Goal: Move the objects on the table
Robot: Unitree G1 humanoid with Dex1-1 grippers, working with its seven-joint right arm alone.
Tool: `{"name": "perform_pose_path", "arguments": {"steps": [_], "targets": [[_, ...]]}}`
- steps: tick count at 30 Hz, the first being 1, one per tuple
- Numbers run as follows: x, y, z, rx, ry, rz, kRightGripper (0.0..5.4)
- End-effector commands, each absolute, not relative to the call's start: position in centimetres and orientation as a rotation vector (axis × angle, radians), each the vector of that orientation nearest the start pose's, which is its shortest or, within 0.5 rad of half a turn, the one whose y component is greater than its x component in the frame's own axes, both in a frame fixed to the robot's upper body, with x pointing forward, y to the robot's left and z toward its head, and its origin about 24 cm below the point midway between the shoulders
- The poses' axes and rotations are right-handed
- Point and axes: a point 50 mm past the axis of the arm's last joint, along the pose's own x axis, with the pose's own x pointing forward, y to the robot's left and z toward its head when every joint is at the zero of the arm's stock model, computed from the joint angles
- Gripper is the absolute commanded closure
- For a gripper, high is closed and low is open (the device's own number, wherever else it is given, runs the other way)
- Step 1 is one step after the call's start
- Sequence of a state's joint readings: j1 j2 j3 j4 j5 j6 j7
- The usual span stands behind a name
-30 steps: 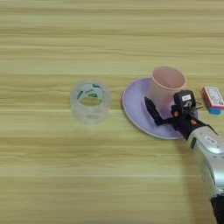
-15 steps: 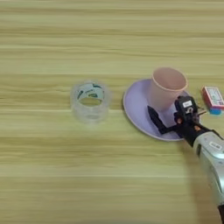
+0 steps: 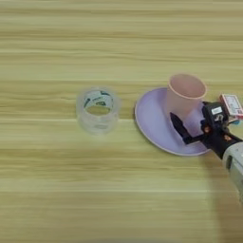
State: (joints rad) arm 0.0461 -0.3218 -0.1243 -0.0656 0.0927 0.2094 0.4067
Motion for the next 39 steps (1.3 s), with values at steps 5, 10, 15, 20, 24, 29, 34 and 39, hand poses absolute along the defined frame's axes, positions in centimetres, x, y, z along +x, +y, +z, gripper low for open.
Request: {"name": "perform_pose_path", "arguments": {"steps": [5,10,15,20,24,29,34,39], "targets": [[24.2,-22.3,6.7,-0.247,0.152,0.329,0.06],[23.5,-22.1,6.4,-0.272,0.190,0.388,0.06],[23.4,-23.3,7.4,-0.304,0.183,0.369,0.06],[23.4,-24.1,8.1,-0.314,0.198,0.348,0.06],[23.7,-24.2,7.0,-0.292,0.256,0.330,0.06],[23.8,-24.0,6.5,-0.287,0.285,0.336,0.06],[23.8,-23.9,6.1,-0.283,0.310,0.348,0.06],[24.0,-23.4,5.7,-0.287,0.330,0.369,0.06]]}}
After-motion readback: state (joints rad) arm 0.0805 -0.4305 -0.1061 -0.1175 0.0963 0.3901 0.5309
